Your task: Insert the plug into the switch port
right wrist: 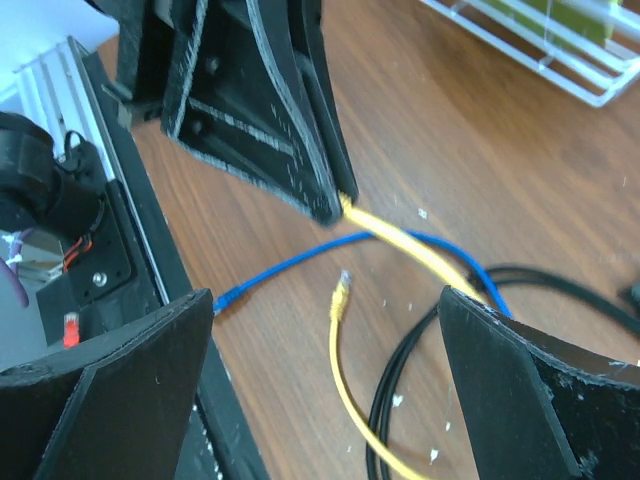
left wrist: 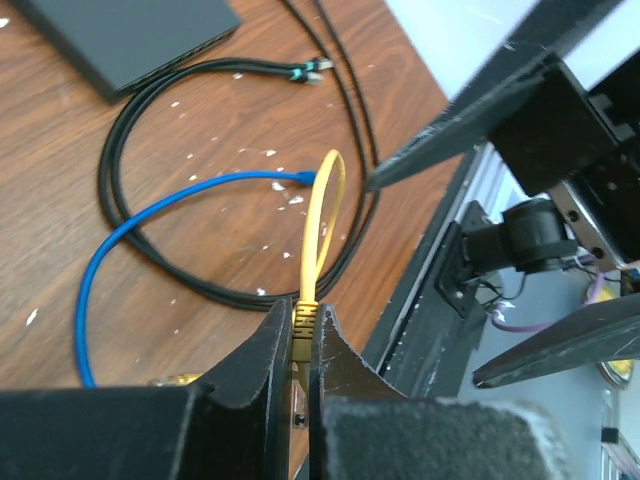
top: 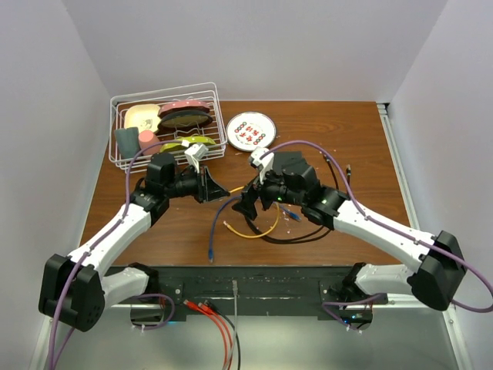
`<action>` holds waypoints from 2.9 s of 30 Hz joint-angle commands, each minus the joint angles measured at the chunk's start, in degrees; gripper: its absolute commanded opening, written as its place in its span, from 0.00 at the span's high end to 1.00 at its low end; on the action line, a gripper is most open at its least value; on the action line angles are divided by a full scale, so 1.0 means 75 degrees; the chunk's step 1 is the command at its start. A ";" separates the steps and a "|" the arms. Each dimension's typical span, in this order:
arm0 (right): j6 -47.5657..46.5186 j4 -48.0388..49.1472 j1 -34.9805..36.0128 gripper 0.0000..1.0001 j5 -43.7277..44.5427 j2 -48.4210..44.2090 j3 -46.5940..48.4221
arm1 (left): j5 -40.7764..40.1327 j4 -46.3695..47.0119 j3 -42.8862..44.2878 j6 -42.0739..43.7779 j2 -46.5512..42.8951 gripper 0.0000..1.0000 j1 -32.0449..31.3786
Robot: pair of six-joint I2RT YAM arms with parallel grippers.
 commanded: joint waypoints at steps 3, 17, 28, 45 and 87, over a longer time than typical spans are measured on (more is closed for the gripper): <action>-0.0547 0.0372 0.0035 0.02 -0.0446 0.0525 0.0840 | 0.0714 0.0004 0.0413 0.0039 0.0006 1.00 -0.0027; -0.0805 0.0114 0.0047 0.57 -0.1162 0.1205 0.0818 | 0.0703 -0.0253 0.0542 0.0027 -0.0240 1.00 -0.0027; -0.0489 0.0501 0.0047 0.90 -0.1372 0.1474 0.0642 | 0.0855 0.0157 0.0495 -0.0230 -0.0357 0.95 -0.0027; 0.1854 0.3066 0.0047 1.00 -0.0203 -0.0200 -0.1513 | -0.1008 0.1512 -0.0030 -0.1457 -0.1388 0.14 -0.0027; 0.2890 0.3069 0.0129 0.94 0.0725 -0.0857 -0.1903 | -0.1851 0.4025 -0.0994 -0.2809 -0.0755 1.00 -0.1516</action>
